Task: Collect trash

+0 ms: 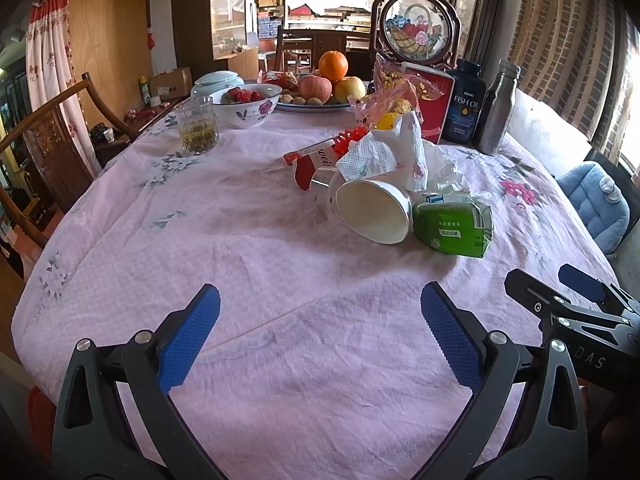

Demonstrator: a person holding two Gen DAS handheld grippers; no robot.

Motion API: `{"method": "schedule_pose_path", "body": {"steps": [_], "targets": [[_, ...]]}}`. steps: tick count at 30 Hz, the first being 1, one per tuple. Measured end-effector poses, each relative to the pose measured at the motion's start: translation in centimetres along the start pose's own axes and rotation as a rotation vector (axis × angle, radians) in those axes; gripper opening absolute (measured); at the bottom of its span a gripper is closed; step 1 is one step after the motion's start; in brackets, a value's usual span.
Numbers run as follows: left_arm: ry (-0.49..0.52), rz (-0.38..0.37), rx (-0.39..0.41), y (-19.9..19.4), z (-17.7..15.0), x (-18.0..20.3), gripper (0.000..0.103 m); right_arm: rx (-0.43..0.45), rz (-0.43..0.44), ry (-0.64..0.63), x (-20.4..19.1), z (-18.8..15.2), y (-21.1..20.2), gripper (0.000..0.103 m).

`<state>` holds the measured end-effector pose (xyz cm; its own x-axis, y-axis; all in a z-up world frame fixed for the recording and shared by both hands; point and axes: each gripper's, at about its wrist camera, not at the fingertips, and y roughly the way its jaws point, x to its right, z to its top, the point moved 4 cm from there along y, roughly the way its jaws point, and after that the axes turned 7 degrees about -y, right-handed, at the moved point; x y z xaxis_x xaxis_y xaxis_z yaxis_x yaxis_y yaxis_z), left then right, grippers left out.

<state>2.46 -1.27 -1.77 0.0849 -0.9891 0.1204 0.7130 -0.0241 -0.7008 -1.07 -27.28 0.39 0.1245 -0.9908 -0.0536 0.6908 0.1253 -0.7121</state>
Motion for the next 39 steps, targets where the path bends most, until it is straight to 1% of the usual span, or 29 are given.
{"method": "schedule_pose_path", "body": {"steps": [19,26,29,32,36,39], "targets": [[0.005,0.006,-0.015,0.4,-0.2,-0.1,0.097,-0.011,0.003,-0.001,0.0,-0.2,0.3,0.098],[0.002,0.007,-0.058,2.0,-0.8,-1.1,0.097,-0.036,-0.028,-0.004,0.6,-0.2,1.2,0.098],[0.007,0.004,-0.073,2.7,-1.1,-1.5,0.097,-0.051,-0.047,-0.025,0.4,0.0,1.9,0.098],[0.012,-0.005,-0.084,3.4,-1.3,-1.9,0.097,-0.060,-0.046,-0.050,0.0,0.5,2.7,0.098],[0.002,-0.015,-0.101,4.2,-1.3,-2.8,0.097,-0.018,-0.064,-0.146,-1.3,2.1,3.1,0.097],[-0.015,-0.012,-0.113,4.7,-1.1,-3.5,0.097,0.017,-0.019,-0.233,-2.6,3.4,3.5,0.096]]}}
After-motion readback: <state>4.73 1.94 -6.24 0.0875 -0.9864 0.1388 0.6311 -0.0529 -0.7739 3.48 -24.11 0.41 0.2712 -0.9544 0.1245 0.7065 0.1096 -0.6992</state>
